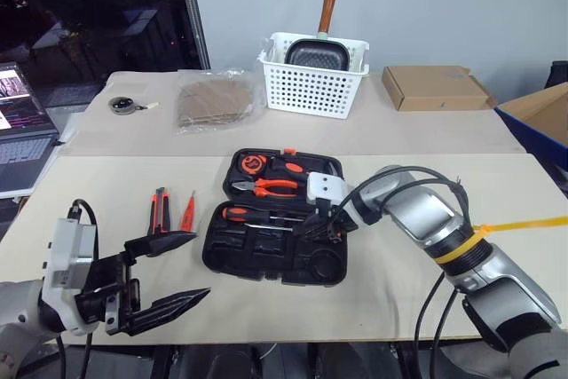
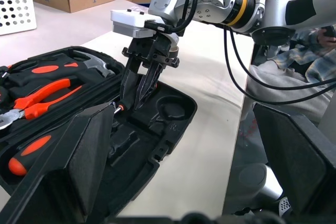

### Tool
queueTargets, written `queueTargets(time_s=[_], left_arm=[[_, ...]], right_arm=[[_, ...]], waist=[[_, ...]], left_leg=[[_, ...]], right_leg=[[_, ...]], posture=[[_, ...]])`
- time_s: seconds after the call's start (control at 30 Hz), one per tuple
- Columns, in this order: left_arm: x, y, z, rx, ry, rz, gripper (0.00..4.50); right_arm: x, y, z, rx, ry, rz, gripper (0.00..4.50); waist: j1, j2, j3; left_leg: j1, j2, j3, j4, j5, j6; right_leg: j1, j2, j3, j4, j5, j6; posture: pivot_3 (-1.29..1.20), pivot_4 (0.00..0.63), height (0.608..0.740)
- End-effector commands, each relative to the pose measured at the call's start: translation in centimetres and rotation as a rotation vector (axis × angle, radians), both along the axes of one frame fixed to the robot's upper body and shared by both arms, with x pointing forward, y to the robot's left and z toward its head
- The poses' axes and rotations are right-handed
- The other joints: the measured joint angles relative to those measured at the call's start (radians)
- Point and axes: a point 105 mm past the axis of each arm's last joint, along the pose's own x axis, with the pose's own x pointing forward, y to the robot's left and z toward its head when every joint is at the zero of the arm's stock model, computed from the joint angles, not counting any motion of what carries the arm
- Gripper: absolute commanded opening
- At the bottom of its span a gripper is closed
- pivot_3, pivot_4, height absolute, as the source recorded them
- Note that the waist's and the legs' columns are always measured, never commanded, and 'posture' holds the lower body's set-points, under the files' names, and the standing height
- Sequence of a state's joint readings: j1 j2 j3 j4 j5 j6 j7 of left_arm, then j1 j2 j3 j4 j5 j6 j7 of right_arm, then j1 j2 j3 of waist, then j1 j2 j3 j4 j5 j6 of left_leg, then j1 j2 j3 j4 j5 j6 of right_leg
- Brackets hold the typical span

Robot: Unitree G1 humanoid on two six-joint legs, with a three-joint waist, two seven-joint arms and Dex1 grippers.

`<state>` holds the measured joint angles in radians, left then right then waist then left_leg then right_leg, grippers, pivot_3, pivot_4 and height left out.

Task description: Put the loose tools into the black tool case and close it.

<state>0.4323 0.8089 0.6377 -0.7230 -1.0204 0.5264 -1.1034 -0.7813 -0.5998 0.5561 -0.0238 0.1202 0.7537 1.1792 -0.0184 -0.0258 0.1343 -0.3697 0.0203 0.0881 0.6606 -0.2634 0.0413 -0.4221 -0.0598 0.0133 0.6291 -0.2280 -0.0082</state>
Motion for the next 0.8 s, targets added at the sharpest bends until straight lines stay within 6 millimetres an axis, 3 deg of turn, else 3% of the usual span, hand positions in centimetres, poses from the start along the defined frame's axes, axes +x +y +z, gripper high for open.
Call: queueTargets(time_s=[0.03, 0.07, 0.13, 0.37, 0.53, 0.6, 0.63, 0.8], left_arm=[[0.0, -0.3, 0.3, 0.008, -0.018, -0.022, 4.5], [0.0, -0.3, 0.2, 0.01, -0.018, -0.025, 4.5], [0.0, -0.4, 0.2, 0.012, -0.019, -0.029, 4.5], [-0.1, -0.3, 0.1, 0.013, -0.017, -0.03, 4.5], [0.1, -0.4, 0.0, 0.01, -0.021, -0.029, 4.5], [0.3, -0.5, 0.0, 0.006, -0.029, -0.026, 4.5], [0.4, -0.5, 0.0, 0.003, -0.034, -0.022, 4.5], [0.6, -0.6, -0.1, 0.014, -0.045, -0.015, 4.5]], right_arm=[[-0.2, -0.2, 0.1, -0.004, -0.017, 0.013, 1.32], [-0.2, -0.2, 0.0, -0.007, -0.024, 0.018, 1.82], [-0.1, -0.1, 0.0, -0.007, -0.042, 0.012, 2.34], [-0.5, -0.6, 2.3, 0.044, -0.096, 0.016, 2.34], [-2.2, -0.3, 6.4, 0.278, -0.128, 0.045, 2.34], [-2.0, -0.5, 6.9, 0.354, -0.141, -0.017, 1.83], [-1.9, -0.7, 6.5, 0.374, -0.152, -0.059, 1.67], [-1.6, -1.4, 4.2, 0.424, -0.215, -0.216, 0.03]], waist=[[0.0, 0.0, 0.0], [0.0, 0.0, 0.0], [0.001, 0.0, 0.0], [0.003, 0.001, 0.0], [0.006, 0.001, 0.001], [0.005, 0.001, 0.001], [0.005, 0.001, 0.001], [0.006, 0.001, 0.001]], left_leg=[[0.0, 0.0, 0.0, 0.0, 0.0, 0.0], [-0.001, 0.0, 0.0, 0.0, 0.0, 0.0], [-0.001, 0.0, 0.0, 0.0, 0.0, 0.0], [-0.004, 0.0, 0.0, -0.001, 0.0, 0.0], [-0.006, -0.001, -0.001, -0.001, 0.0, 0.0], [-0.006, -0.001, -0.001, -0.001, -0.001, 0.0], [-0.006, 0.0, -0.001, -0.001, -0.001, 0.0], [-0.007, -0.001, -0.002, -0.001, -0.001, 0.0]], right_leg=[[0.0, 0.0, 0.0, 0.0, 0.0, 0.0], [0.0, 0.0, 0.0, 0.0, 0.0, 0.0], [-0.001, 0.0, 0.0, -0.001, 0.0, 0.0], [-0.003, 0.0, -0.001, -0.001, 0.0, 0.0], [-0.004, -0.001, -0.001, -0.002, 0.0, 0.001], [-0.003, -0.001, -0.002, -0.003, 0.0, 0.001], [-0.003, -0.001, -0.002, -0.003, 0.0, 0.001], [-0.003, -0.001, -0.002, -0.003, 0.0, 0.001]], posture=[[0.0, 0.15, 0.74], [0.0, 0.15, 0.74], [0.0, 0.15, 0.74], [0.0, 0.15, 0.74], [0.0, 0.15, 0.74], [0.0, 0.15, 0.74], [0.0, 0.15, 0.74], [0.0, 0.15, 0.74]])
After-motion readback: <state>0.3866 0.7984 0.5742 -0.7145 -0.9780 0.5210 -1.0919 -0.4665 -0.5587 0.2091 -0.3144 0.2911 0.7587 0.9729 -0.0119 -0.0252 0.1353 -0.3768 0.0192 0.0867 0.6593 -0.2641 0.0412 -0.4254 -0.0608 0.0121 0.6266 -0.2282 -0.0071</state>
